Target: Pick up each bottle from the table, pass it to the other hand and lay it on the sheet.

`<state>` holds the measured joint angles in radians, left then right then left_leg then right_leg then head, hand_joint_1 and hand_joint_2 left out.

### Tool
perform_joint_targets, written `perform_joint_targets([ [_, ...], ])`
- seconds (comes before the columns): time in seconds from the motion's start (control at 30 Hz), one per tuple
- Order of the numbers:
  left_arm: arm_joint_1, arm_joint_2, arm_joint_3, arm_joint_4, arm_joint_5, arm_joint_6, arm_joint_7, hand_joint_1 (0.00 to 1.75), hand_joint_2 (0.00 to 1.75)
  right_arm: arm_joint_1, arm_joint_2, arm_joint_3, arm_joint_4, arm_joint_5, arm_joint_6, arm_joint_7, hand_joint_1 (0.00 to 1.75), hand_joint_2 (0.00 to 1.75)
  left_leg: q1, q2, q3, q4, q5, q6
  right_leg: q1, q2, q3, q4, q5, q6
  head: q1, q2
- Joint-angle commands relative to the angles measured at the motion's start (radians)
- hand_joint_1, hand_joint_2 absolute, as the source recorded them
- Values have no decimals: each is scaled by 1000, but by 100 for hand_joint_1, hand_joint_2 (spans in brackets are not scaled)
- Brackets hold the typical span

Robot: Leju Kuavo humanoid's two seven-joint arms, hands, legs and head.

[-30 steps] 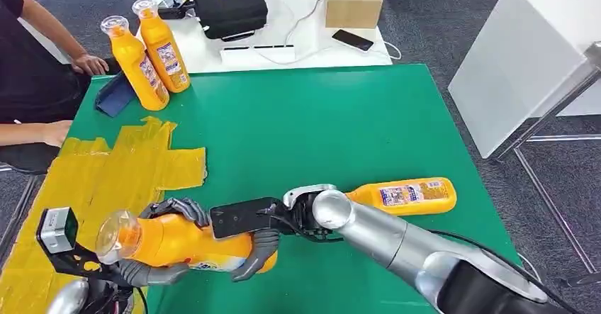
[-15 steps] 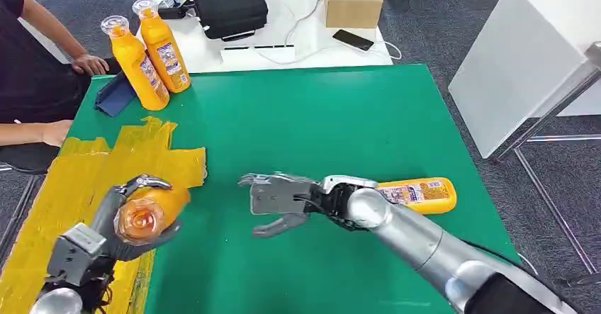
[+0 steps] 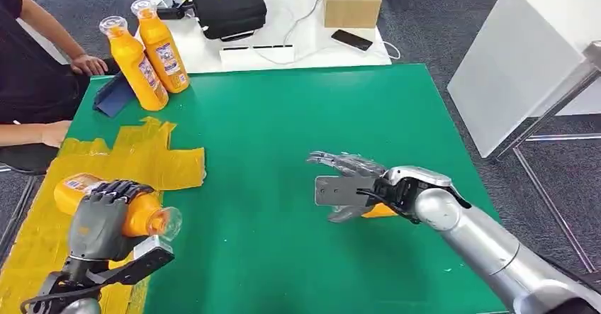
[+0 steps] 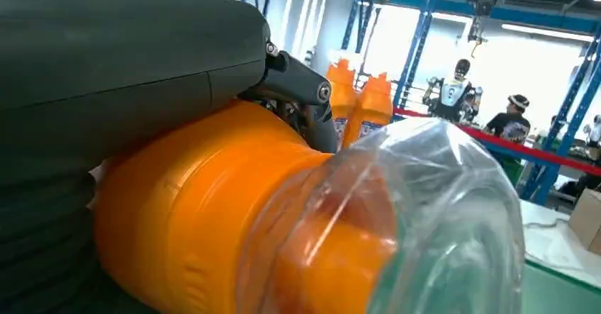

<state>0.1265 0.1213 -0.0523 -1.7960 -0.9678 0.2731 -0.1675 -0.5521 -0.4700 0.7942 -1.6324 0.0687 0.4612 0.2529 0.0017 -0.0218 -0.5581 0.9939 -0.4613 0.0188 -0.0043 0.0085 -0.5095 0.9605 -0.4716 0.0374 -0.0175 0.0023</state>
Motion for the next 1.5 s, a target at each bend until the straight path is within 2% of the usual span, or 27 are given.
perform_joint_targets([
  [0.03,-17,23,-72,93,0,-7,4,175,175,33,-78,-6,-54,120,-6,2,0,175,0,-2,1,-1,1,-1,0,-4,2,-1,0,0,0,0],
  [0.17,-17,21,-75,97,0,-5,4,175,175,40,-85,-10,-56,123,-7,-1,0,175,0,-2,1,-1,0,0,0,-3,2,-1,0,0,0,0],
  [0.43,-36,43,-92,178,-24,-96,40,175,175,102,-127,-83,-59,307,1,-4,0,175,0,-2,2,-1,1,-1,1,-5,4,-2,0,0,0,0],
  [0.5,-39,44,-86,190,-23,-93,39,175,175,110,-134,-93,-59,312,0,-10,0,175,0,-2,2,-1,0,-1,1,-4,4,-2,0,0,0,0],
  [0.53,-42,49,-80,205,-52,-110,75,175,175,121,-146,-106,-62,333,1,-8,0,175,0,-2,1,-1,1,-1,0,-4,2,-1,0,0,0,0],
  [0.77,-20,75,-43,269,-61,-145,85,175,175,231,-187,-229,-67,363,-14,-45,0,175,0,-2,2,-2,0,-1,1,-4,4,-2,0,0,0,0],
  [0.8,-21,89,-52,281,-37,-207,85,75,175,240,-194,-242,-66,364,-9,-49,0,175,0,-2,1,-1,0,-1,0,-3,3,-2,0,0,0,0],
  [0.83,-22,100,-53,288,-29,-227,90,0,175,244,-200,-250,-63,367,-1,-53,0,175,0,-1,3,-1,0,-1,1,-4,4,-2,0,0,0,0],
  [1.1,-8,111,-50,290,40,-291,78,0,175,273,-206,-284,-56,389,6,-65,0,175,0,0,2,-1,0,-1,1,-2,3,-2,0,-1,0,0],
  [1.13,-7,115,-52,288,60,-309,75,0,0,278,-202,-292,-53,394,6,-65,0,175,0,0,1,-1,0,-1,1,-2,2,-2,0,0,0,0],
  [1.3,8,164,-68,274,157,-388,48,0,0,288,-178,-311,-2,438,10,-77,0,175,1,0,3,-1,0,-1,1,-2,4,-2,0,-1,0,0],
  [1.5,15,128,-39,212,251,-407,23,0,0,273,-110,-309,79,557,-24,-70,0,175,1,1,3,-2,0,-1,2,0,4,-3,1,0,0,0],
])
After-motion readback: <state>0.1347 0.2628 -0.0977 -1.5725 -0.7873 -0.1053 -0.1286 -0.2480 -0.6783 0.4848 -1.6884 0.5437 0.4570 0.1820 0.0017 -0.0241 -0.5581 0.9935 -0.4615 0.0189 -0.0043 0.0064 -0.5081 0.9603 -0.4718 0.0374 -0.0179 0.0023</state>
